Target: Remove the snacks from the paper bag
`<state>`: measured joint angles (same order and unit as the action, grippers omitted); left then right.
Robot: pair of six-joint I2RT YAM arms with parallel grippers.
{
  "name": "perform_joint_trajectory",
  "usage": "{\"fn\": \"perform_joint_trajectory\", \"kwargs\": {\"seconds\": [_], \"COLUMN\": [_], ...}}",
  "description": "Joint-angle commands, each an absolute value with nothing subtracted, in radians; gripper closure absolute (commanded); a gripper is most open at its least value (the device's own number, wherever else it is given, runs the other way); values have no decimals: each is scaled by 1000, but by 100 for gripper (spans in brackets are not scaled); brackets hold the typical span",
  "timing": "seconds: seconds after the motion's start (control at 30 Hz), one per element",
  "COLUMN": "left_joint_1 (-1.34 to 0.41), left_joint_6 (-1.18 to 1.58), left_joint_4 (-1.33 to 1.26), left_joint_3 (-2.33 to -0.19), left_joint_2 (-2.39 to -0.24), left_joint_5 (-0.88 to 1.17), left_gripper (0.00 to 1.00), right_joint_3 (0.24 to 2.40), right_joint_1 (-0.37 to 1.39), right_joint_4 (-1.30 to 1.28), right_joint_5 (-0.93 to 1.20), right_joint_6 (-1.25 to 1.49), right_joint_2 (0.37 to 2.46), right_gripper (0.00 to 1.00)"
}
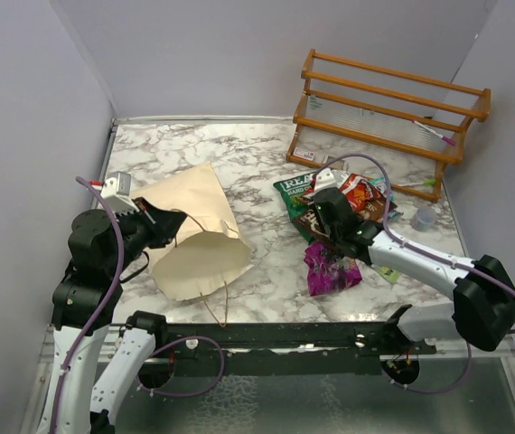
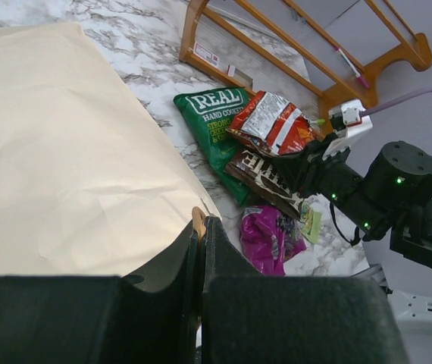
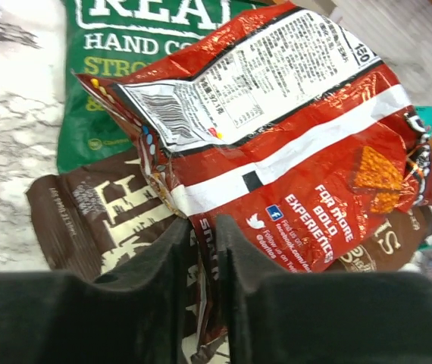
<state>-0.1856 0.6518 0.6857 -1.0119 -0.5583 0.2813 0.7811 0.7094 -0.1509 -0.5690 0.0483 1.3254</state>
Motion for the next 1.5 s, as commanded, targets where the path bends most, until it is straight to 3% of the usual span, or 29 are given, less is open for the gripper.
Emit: {"fn": "perform_joint_trajectory", "kwargs": {"seconds": [0.0, 0.2, 0.3, 0.37, 0.5, 0.67, 0.93, 1.2, 1.47], "left_joint_1": [-186, -186, -186, -186, -186, -186, -186, -185, -186], "left_joint_6": [634, 616, 592, 578, 558, 567, 612, 653, 692], "left_joint_4": [673, 624, 625, 620, 586, 505, 471, 434, 355], "left_joint_3": [-1039, -1036, -1044, -1049, -1029, -956, -882, -901, -906], "left_joint_2": [-561, -559, -546, -534, -490, -424, -329, -387, -432], "left_joint_5": [325, 375, 375, 367, 348, 350, 275, 375, 502], "left_gripper": [100, 100, 100, 100, 100, 100, 100, 100, 100], "right_joint_3": [768, 752, 708, 669, 614, 536, 666, 936, 1169], "right_joint_1": [710, 710, 710, 713, 780, 1029, 1310, 1358, 1333], "right_joint_4": [-128, -93, -30, 31, 169, 443, 829, 972, 1034], "right_joint_5": [-466, -327, -117, 46, 245, 222, 63, -191, -246], "right_joint_6": [132, 90, 33, -3, -22, -91, -124, -266, -269], "right_joint_2": [1256, 1068, 971, 920, 888, 952, 1410, 1841, 2125], "right_gripper": [73, 25, 14, 12, 11, 13, 35, 53, 60]}}
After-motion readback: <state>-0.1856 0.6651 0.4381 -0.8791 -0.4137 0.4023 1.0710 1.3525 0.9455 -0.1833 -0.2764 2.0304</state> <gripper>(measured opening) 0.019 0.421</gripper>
